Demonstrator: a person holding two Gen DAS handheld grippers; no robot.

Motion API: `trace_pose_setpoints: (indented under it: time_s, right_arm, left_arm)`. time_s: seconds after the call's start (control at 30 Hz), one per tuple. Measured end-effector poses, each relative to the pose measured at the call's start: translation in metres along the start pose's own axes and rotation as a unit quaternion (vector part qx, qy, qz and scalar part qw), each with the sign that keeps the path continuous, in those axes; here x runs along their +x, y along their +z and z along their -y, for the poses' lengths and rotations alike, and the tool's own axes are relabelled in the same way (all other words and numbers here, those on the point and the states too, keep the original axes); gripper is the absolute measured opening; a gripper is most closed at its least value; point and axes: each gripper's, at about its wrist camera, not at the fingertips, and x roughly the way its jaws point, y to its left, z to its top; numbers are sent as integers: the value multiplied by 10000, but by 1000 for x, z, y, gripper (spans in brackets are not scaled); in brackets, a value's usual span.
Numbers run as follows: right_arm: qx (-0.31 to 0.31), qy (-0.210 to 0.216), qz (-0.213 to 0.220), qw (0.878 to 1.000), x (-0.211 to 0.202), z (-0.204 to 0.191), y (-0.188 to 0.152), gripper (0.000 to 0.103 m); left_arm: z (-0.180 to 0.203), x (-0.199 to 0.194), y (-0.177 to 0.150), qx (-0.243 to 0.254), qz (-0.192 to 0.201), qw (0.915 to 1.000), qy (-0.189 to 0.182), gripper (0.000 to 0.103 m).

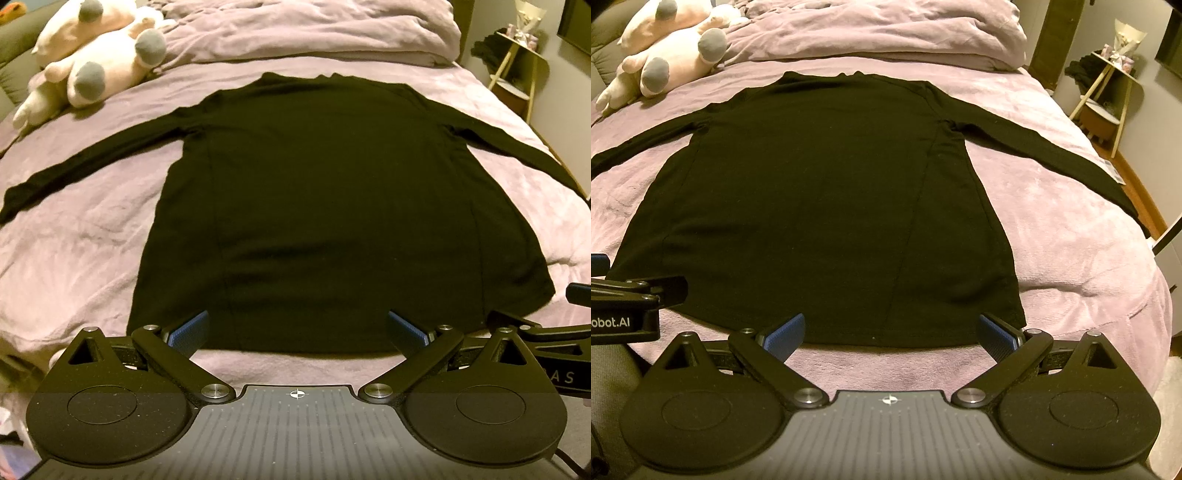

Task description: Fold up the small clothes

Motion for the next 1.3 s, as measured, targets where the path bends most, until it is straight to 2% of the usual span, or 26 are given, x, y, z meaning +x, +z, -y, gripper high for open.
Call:
trace_pose_setpoints:
  time_s: [0.47, 1.3]
  right_arm:
    - [-4, -38, 43, 10000, -3, 1, 0, 99]
    - [-98, -83, 306, 9995, -13, -2, 0, 99]
  left_arm:
    - [-6, -3, 0, -166, 2, 9998, -84, 103]
    - [-6, -11, -3, -202, 183, 9996, 108, 103]
